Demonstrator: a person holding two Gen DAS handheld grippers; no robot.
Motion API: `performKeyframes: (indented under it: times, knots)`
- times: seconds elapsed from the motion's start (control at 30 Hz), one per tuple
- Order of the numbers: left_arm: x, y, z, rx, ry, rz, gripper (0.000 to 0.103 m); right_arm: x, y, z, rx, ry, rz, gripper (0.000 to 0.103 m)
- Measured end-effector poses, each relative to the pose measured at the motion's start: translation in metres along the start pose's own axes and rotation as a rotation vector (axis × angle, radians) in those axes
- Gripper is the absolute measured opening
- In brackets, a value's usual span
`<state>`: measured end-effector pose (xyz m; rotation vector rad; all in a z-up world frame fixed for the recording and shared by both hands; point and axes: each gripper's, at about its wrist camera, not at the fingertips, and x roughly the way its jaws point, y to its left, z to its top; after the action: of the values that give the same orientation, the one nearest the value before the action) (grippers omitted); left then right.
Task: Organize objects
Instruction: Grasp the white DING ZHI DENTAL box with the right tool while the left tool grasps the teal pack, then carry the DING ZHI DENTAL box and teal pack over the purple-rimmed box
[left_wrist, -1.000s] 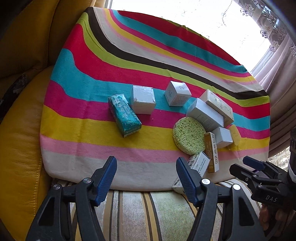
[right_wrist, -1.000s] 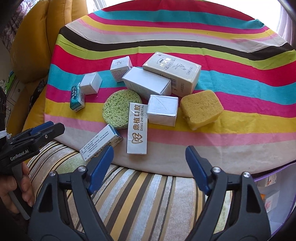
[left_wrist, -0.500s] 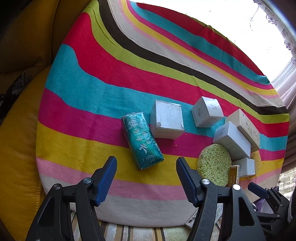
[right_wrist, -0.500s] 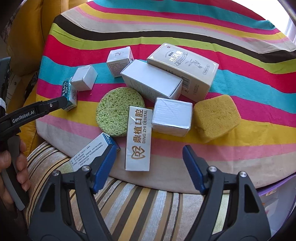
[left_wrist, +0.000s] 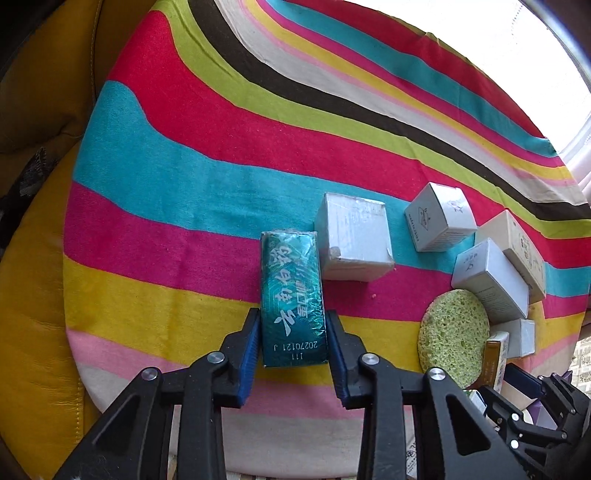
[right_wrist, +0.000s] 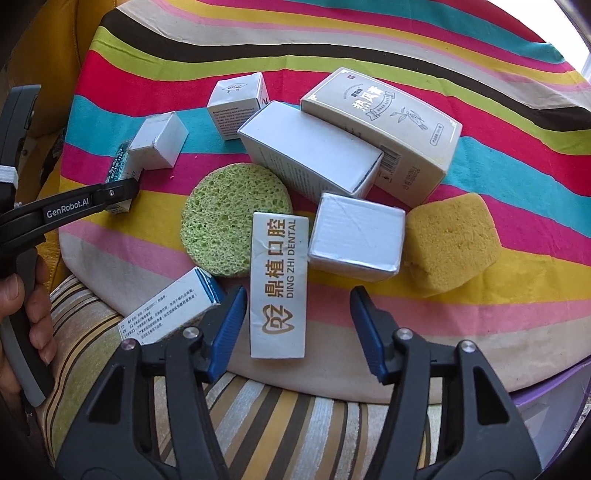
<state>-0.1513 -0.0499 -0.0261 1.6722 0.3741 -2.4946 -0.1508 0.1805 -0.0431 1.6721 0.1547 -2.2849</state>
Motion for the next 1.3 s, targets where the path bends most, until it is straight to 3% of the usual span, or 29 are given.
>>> performKeyframes:
  times: [0.17, 0.43, 0.6, 0.93, 1.3]
  knots:
    - [-0.024, -0.003, -0.02, -0.022, -0.032, -0.049, 0.035, 0.003, 0.0, -0.004, -0.007, 0.014, 0.018, 0.035]
    - [-0.069, -0.018, -0.053, 0.006, -0.127, -0.149, 0.035, -0.025, 0.003, -0.021, -0.034, -0.064, 0.006, 0.035]
    - [-0.085, -0.04, -0.073, 0.064, -0.144, -0.206, 0.035, -0.05, -0.006, -0.04, 0.001, -0.116, 0.01, 0.035]
    - [-0.102, -0.083, -0.099, 0.182, -0.135, -0.262, 0.035, -0.098, -0.038, -0.086, 0.089, -0.188, 0.062, 0.035]
    - [-0.111, -0.151, -0.127, 0.354, -0.116, -0.341, 0.035, -0.13, -0.081, -0.133, 0.188, -0.256, -0.01, 0.035]
